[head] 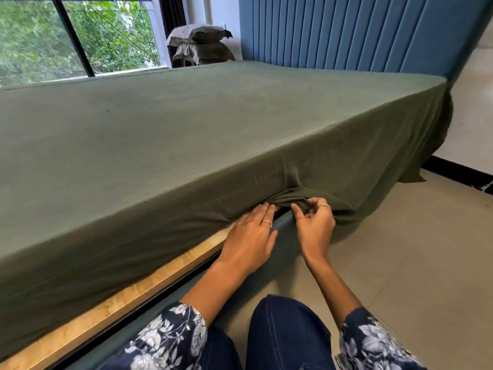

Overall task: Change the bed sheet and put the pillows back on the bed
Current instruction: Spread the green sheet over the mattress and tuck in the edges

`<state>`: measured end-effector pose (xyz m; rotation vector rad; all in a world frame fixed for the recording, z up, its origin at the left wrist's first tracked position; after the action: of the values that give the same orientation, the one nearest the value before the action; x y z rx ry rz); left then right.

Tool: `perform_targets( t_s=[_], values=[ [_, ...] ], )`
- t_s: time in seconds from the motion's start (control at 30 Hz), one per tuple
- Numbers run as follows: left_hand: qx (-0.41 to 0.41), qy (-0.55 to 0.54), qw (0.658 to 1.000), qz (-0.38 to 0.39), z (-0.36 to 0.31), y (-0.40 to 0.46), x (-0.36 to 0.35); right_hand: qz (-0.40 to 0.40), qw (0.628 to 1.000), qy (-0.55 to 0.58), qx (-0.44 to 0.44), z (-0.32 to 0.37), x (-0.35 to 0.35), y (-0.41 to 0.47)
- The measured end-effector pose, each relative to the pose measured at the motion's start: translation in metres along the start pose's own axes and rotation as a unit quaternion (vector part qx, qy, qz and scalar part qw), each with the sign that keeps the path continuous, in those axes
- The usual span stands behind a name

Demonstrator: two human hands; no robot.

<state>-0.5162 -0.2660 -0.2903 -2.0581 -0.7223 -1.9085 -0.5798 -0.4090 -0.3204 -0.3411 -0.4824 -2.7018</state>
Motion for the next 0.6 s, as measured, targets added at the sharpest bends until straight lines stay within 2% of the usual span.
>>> perform_targets(
  t_s=[0.1, 0.17, 0.27, 0.4, 0.53, 0.6],
  values=[
    [0.012, 0.0, 1.0, -0.001, -0.003, 0.006, -0.003, -0.026, 0.996, 0.003, 0.089, 0.023, 0.002, 0.013],
    [0.028, -0.003, 1.0, -0.001, -0.007, 0.013, -0.004, -0.015, 0.992, 0.022, 0.12, 0.035, -0.003, 0.022],
    [0.061, -0.011, 0.998, -0.002, -0.007, 0.024, -0.006, 0.005, 0.983, -0.026, 0.18, 0.038, -0.011, 0.023],
    [0.085, 0.01, 0.996, 0.013, -0.006, 0.033, -0.012, 0.067, 0.951, -0.152, 0.261, 0.016, -0.02, 0.013],
    [0.103, 0.022, 0.994, 0.018, -0.009, 0.044, -0.013, 0.082, 0.901, -0.325, 0.277, 0.015, -0.03, 0.02],
    [0.087, 0.028, 0.996, 0.017, -0.012, 0.045, -0.01, 0.078, 0.878, -0.395, 0.26, 0.022, -0.033, 0.026]
  ],
)
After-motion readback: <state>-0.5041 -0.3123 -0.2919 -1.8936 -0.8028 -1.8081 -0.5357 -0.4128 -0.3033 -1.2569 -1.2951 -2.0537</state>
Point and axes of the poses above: each hand's wrist, its own y-axis towards the middle knuckle, its own x-axis out of the back of the hand, z = x × y, the point moved 8 cm from there along y, towards the middle knuckle, and after that the axes turned 4 degrees about z, right-handed, at the moved point
